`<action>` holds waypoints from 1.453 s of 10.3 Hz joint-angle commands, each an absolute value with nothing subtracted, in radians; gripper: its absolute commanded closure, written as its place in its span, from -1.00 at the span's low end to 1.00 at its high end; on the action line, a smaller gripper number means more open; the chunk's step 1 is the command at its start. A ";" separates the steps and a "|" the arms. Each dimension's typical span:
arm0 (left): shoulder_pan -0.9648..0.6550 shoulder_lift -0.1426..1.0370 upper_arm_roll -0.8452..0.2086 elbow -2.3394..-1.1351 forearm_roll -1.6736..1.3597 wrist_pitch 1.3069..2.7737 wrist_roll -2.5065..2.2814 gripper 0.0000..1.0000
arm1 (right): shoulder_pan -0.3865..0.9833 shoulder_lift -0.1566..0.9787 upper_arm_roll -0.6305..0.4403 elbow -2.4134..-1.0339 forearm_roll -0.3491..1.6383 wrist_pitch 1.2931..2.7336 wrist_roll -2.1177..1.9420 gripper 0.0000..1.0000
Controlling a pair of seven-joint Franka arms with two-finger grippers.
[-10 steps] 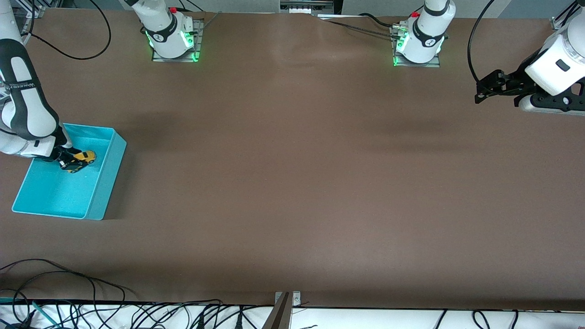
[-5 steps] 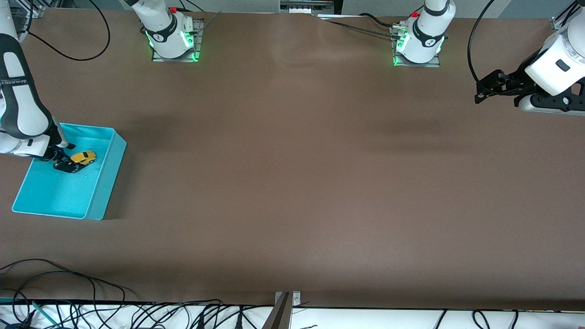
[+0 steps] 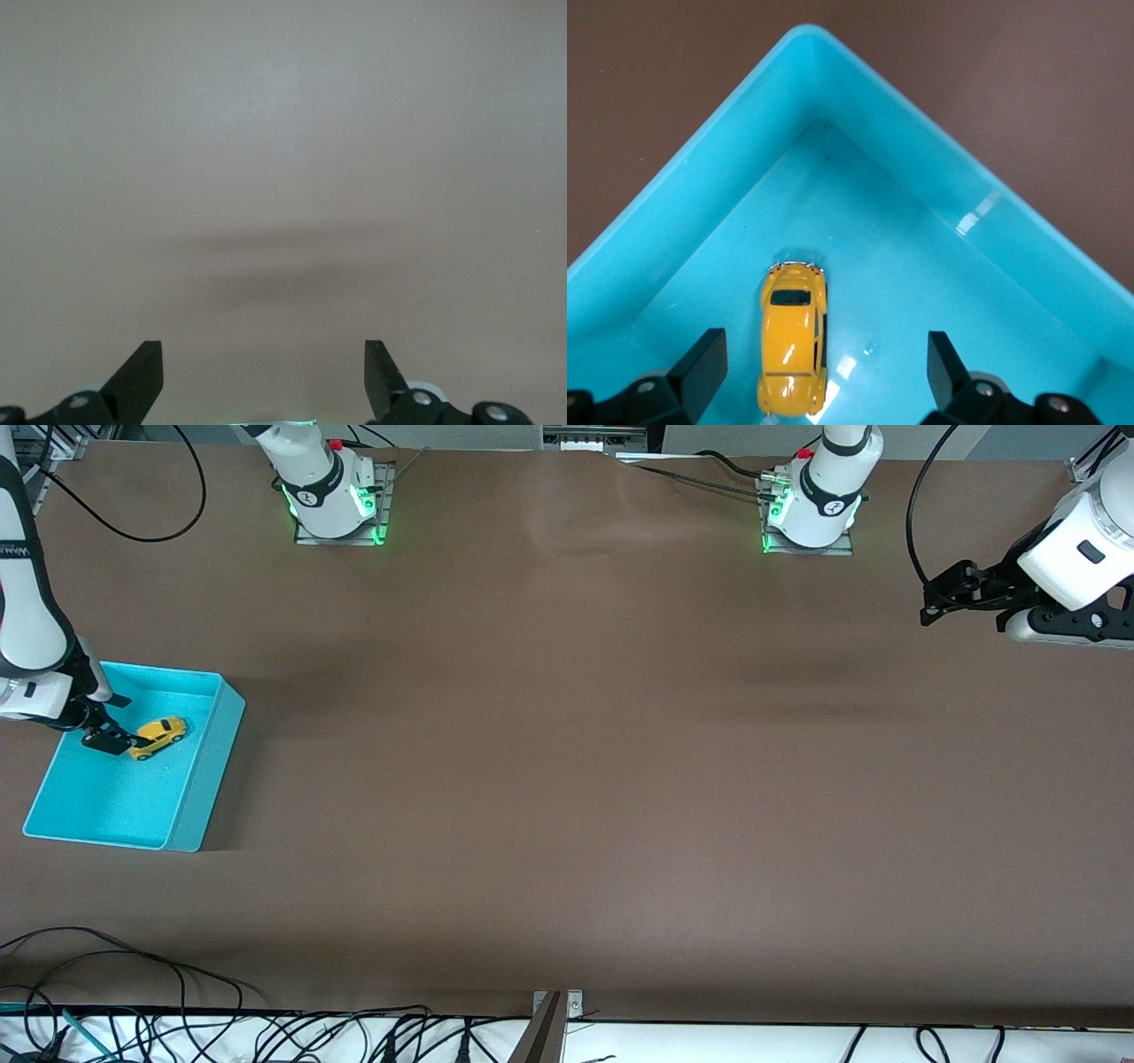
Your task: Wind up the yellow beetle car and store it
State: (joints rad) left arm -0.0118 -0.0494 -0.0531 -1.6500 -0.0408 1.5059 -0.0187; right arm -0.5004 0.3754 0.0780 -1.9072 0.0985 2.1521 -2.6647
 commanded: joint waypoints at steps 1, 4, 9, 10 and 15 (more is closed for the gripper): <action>-0.020 -0.035 -0.046 -1.617 -0.048 1.480 -0.032 -1.00 | -0.471 0.286 0.083 -1.921 0.110 2.088 -2.565 -1.00; -0.020 -0.035 -0.046 -1.617 -0.048 1.479 -0.031 -1.00 | -0.410 0.181 0.083 -1.921 0.110 2.017 -2.296 -1.00; -0.020 -0.037 -0.046 -1.617 -0.048 1.479 -0.032 -1.00 | -0.289 0.063 0.078 -1.908 0.109 1.991 -1.680 -1.00; -0.020 -0.037 -0.046 -1.617 -0.048 1.479 -0.032 -1.00 | -0.256 0.031 0.080 -1.908 0.091 1.988 -1.546 -1.00; -0.020 -0.037 -0.046 -1.617 -0.048 1.479 -0.032 -1.00 | -0.145 -0.051 0.149 -1.869 -0.011 1.884 -0.740 -1.00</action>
State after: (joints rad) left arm -0.0121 -0.0492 -0.0525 -1.6492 -0.0408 1.5049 -0.0189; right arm -0.1803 -0.0428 0.1479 -1.8967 0.0105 1.9330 -0.9751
